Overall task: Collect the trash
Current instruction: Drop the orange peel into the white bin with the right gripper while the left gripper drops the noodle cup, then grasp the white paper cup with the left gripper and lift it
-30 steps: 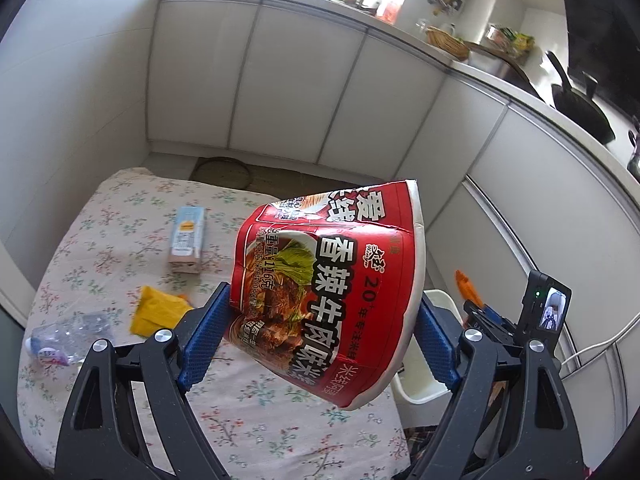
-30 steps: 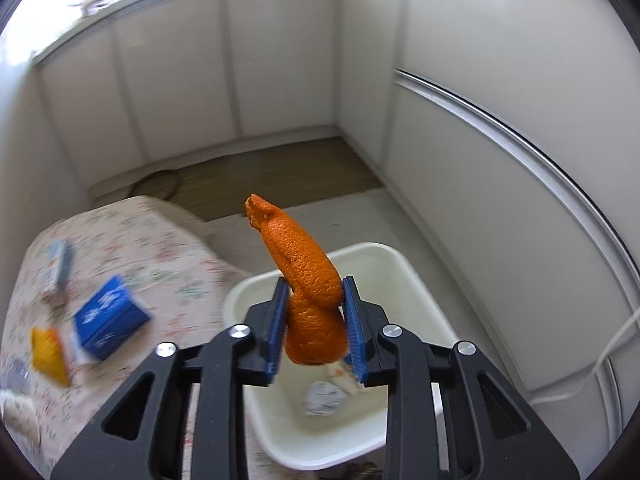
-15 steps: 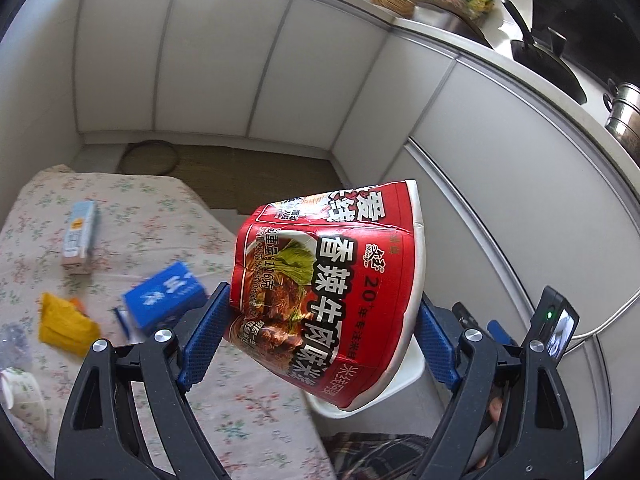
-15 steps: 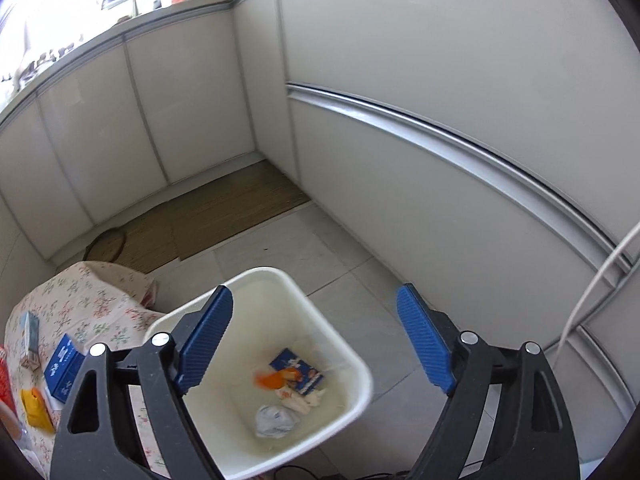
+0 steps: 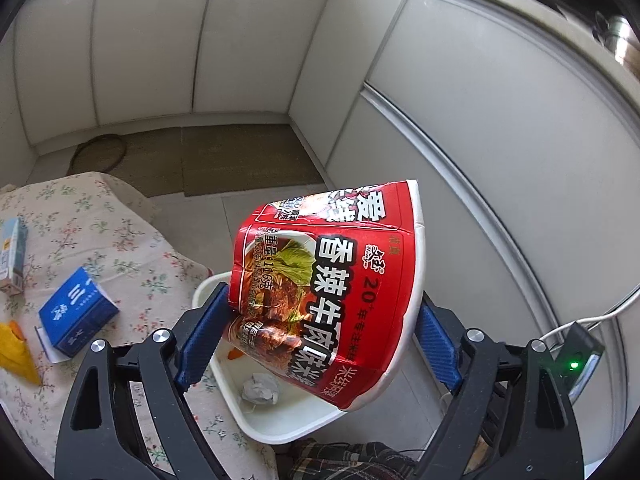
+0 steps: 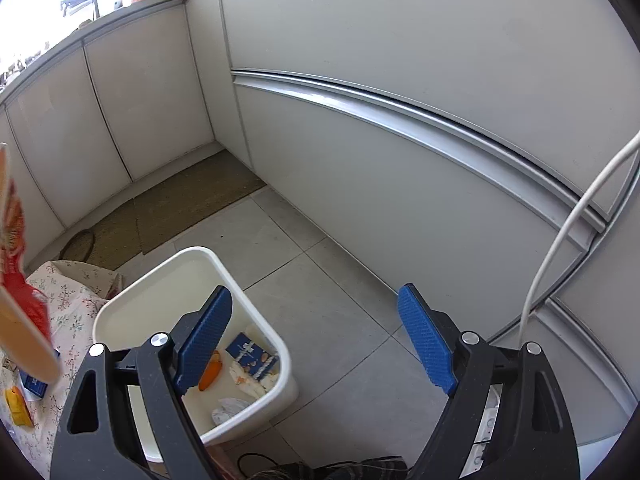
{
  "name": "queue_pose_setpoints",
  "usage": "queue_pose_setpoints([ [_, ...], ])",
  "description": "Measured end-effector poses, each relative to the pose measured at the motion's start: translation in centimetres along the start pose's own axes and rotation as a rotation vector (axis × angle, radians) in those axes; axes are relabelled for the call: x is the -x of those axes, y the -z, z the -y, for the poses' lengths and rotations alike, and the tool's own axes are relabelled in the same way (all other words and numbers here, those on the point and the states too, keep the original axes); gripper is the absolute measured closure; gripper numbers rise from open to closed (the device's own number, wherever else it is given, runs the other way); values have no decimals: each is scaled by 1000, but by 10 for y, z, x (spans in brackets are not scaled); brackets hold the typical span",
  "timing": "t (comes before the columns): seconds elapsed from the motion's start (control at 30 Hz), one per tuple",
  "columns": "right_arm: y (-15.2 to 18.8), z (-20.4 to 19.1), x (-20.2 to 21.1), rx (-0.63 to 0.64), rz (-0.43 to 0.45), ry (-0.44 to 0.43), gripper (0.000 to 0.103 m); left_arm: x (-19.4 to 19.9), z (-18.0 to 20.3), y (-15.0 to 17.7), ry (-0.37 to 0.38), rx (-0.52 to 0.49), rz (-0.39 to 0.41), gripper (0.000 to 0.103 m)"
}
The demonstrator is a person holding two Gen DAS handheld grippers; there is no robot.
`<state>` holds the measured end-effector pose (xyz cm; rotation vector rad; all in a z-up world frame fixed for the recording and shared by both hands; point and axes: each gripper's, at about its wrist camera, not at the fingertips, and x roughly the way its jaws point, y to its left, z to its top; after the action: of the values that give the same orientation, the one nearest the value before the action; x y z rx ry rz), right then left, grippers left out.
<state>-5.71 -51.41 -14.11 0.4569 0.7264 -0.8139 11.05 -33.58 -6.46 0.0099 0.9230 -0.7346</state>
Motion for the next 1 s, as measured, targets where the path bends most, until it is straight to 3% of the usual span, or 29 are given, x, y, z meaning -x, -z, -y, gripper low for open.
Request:
queue_pose_setpoints([
  [0.13, -2, 3, 2, -7, 6, 7, 20, -17, 5, 8, -21, -15, -41, 17],
  [0.27, -4, 3, 4, -14, 11, 7, 17, -18, 0, 14, -65, -15, -46, 7],
  [0.53, -5, -14, 21, -39, 14, -62, 11, -5, -31, 27, -145, 36, -71, 7],
  [0.77, 14, -72, 29, -7, -36, -203, 11, 27, -86, 59, -264, 94, -81, 7],
  [1.0, 78, -150, 28, 181, -87, -302, 11, 92, -156, 93, -414, 166, -31, 7],
])
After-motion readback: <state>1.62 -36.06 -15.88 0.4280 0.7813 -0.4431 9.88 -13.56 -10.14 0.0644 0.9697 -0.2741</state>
